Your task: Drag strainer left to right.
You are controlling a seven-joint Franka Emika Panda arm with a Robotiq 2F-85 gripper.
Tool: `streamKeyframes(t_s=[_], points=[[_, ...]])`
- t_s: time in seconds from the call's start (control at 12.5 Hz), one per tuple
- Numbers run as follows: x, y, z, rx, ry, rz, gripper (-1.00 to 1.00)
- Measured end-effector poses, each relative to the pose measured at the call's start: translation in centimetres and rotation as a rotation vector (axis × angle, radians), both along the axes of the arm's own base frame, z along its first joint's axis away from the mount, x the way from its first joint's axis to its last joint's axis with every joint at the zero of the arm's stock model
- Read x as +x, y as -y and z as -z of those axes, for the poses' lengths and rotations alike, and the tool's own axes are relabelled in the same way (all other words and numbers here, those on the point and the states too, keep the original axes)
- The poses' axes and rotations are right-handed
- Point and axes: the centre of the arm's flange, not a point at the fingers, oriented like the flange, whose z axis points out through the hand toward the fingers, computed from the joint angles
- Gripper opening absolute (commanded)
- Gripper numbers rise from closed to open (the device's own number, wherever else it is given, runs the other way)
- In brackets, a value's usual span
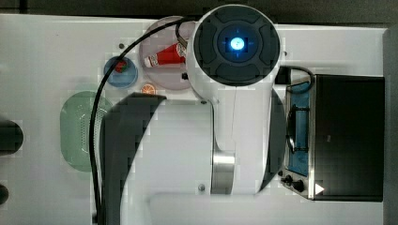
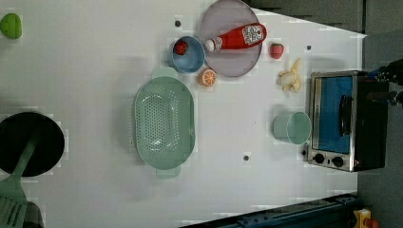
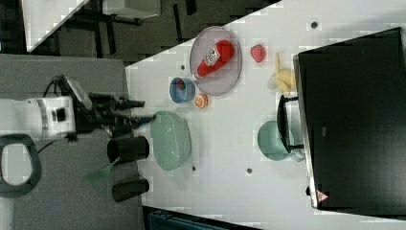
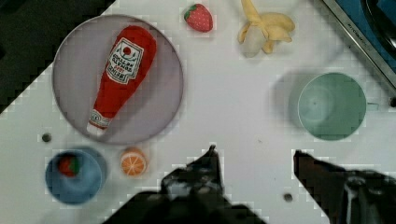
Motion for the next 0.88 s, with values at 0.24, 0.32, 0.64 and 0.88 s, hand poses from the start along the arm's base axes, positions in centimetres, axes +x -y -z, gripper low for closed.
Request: streamKeyframes(t_s=[0.24, 0.32, 0.64, 0.88], points=[[-13.6, 1.2, -1.2, -0.01, -0.186, 0.133, 1.0], [-16.4, 1.9, -3.6, -0.017, -0.112, 0.157, 1.0], [-21.0, 0.3, -13.0, -0.027, 0.174, 0.153, 1.0], [-17.6, -7.6, -12.9, -0.06, 0.25, 0.005, 1.0]])
